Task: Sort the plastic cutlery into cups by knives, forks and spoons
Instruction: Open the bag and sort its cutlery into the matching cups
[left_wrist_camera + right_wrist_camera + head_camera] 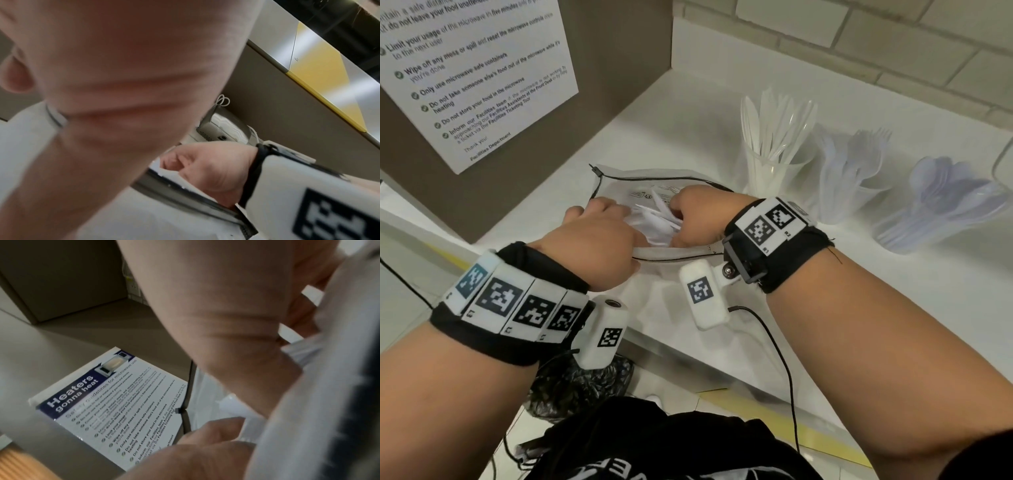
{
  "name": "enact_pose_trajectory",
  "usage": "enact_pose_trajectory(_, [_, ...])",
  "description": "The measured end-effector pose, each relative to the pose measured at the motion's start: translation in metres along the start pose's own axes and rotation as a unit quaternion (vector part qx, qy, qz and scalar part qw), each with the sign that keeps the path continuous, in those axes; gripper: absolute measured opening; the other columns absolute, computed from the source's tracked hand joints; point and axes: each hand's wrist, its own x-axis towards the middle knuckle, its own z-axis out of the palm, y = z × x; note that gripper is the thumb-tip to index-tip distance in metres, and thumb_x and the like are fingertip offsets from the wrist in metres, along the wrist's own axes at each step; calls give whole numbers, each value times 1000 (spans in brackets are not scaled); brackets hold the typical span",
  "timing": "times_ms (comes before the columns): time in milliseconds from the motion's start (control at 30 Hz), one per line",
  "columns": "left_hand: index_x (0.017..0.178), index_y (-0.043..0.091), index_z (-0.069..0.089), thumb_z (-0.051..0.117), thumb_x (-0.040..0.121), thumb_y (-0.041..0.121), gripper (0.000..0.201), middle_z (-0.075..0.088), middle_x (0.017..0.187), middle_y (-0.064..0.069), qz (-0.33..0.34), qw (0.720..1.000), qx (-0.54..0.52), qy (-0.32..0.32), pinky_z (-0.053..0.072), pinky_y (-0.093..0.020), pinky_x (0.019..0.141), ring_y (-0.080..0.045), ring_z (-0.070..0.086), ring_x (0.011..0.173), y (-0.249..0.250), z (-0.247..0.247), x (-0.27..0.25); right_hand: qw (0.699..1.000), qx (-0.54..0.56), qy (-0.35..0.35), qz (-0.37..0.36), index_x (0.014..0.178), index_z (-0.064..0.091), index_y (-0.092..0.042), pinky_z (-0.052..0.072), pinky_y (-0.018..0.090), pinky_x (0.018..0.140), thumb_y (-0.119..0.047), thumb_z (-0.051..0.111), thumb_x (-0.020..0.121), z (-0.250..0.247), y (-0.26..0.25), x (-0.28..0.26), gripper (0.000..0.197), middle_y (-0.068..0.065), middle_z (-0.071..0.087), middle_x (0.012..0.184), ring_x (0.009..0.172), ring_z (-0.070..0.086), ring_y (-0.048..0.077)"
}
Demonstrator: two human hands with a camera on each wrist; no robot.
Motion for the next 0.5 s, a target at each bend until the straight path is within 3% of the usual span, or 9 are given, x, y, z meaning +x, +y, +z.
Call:
enact_pose_trajectory(100, [135, 51, 40, 41, 96, 42, 40, 13, 157, 10, 11, 1000, 2, 2, 19, -45, 112, -24, 3, 144, 4, 1, 1, 1000, 26, -8, 7, 94, 60, -9, 35, 24, 52, -41, 67, 82, -4, -4, 2, 35, -1, 51, 73, 63, 48, 14])
enact_pose_trajectory(200, [139, 50, 33, 40, 97, 38, 45, 11, 158, 13, 30, 1000, 2, 9, 20, -45, 110, -22, 5, 144, 6, 3, 2, 999, 33, -21, 23, 92, 59, -11, 41, 25, 56, -38, 70, 79, -6, -9, 5, 32, -1, 54, 75, 66, 52, 13])
enact_pose_trajectory(300, [137, 53, 37, 42, 96, 36, 44, 12, 157, 15, 41, 999, 3, 11, 20, -44, 108, -22, 7, 143, 7, 4, 3, 999, -20, 5, 32, 70, 50, -12, 36, 23, 49, -29, 70, 81, -4, -16, 7, 29, -1, 50, 67, 58, 48, 12])
enact_pose_trajectory(367, [133, 54, 42, 42, 95, 42, 40, 17, 156, 13, 36, 999, 14, 11, 18, -44, 108, -22, 9, 142, 9, 3, 2, 998, -60, 14, 29, 64, 42, -14, 33, 22, 47, -25, 66, 84, 0, -21, 8, 33, -1, 47, 64, 58, 48, 15])
enact_pose_trajectory(433, [130, 57, 44, 45, 92, 49, 39, 23, 153, 8, 8, 999, 33, 19, 14, -46, 110, -23, 7, 142, 7, 0, -1, 997, -78, 6, 21, 66, 42, -12, 35, 22, 48, -24, 61, 88, 4, -23, 9, 31, 0, 46, 66, 61, 48, 15])
enact_pose_trajectory(500, [128, 58, 45, 48, 88, 53, 40, 21, 153, 4, -16, 998, 48, 29, 5, -51, 113, -23, 0, 144, 2, -3, -3, 997, -73, 12, 11, 80, 50, -9, 37, 22, 52, -24, 57, 91, 2, -22, 6, 19, 1, 49, 73, 71, 51, 18])
